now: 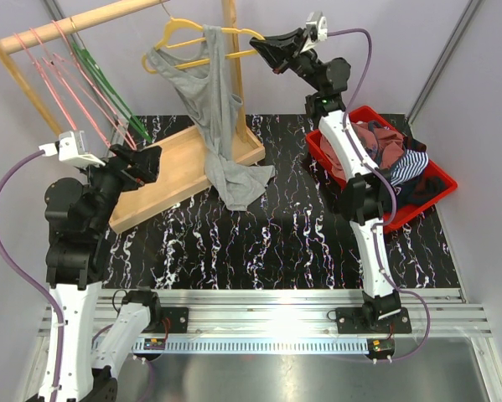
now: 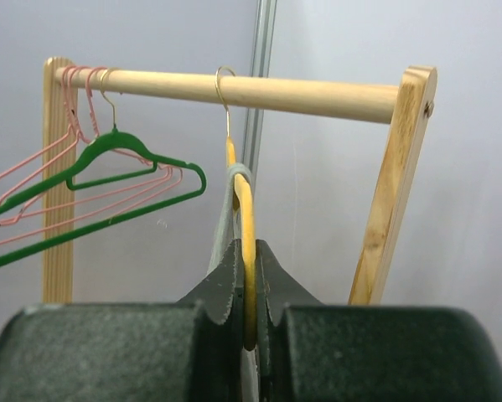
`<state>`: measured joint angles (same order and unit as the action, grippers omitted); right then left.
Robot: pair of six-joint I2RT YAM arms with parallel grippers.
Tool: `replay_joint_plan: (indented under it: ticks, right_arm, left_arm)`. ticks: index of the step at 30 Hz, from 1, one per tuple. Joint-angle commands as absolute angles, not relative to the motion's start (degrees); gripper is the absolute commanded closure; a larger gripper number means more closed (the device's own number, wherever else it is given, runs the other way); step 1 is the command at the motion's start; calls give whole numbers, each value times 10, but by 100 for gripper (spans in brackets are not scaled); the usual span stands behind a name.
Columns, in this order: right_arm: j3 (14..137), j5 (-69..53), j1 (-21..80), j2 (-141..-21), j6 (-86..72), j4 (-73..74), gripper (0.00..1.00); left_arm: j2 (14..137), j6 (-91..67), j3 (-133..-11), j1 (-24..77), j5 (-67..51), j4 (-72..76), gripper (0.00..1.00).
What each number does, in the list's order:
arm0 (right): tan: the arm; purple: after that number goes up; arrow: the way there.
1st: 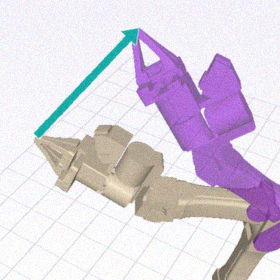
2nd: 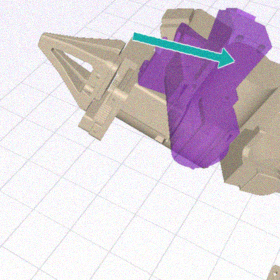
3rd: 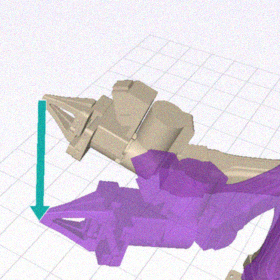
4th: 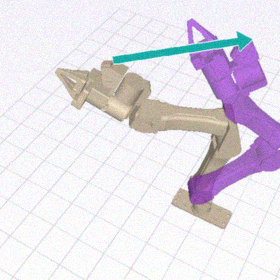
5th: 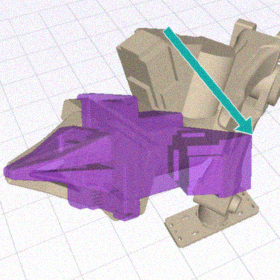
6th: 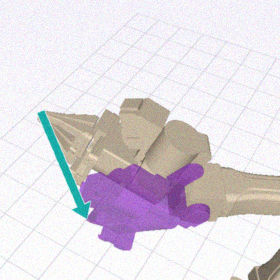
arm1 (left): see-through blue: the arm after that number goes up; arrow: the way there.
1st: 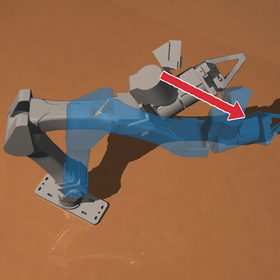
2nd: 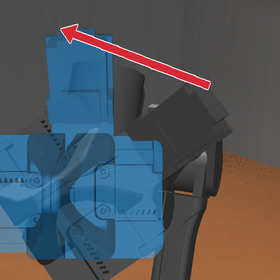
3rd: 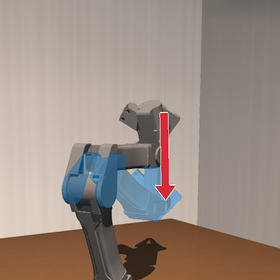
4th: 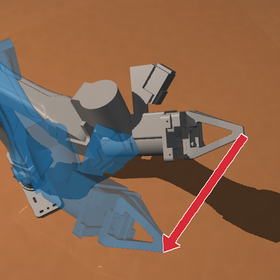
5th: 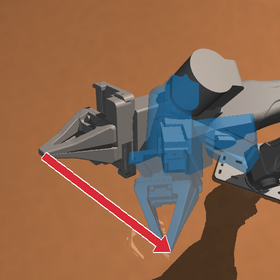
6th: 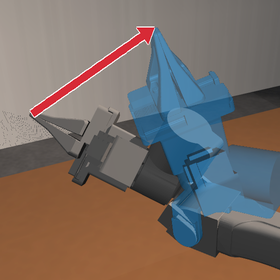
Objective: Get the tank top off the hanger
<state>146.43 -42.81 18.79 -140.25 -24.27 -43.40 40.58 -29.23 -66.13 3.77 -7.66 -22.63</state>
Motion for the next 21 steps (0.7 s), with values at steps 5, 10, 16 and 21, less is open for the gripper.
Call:
replay_joint_plan:
  ticks: [5, 10, 16, 21]
  right_arm:
    - [1531, -335, 194, -1363, -272, -440, 100]
    - [1537, -336, 194, -1363, -270, -439, 100]
    - [1457, -407, 194, -1332, -246, -440, 100]
    - [1414, -454, 194, -1322, -219, -405, 100]
  left_arm:
    - [396, -302, -655, 36, -71, -200, 1]
    - [398, -305, -657, 36, -72, -197, 1]
    - [394, -307, -657, 36, -71, -200, 1]
    - [388, -309, -650, 36, -69, -199, 1]
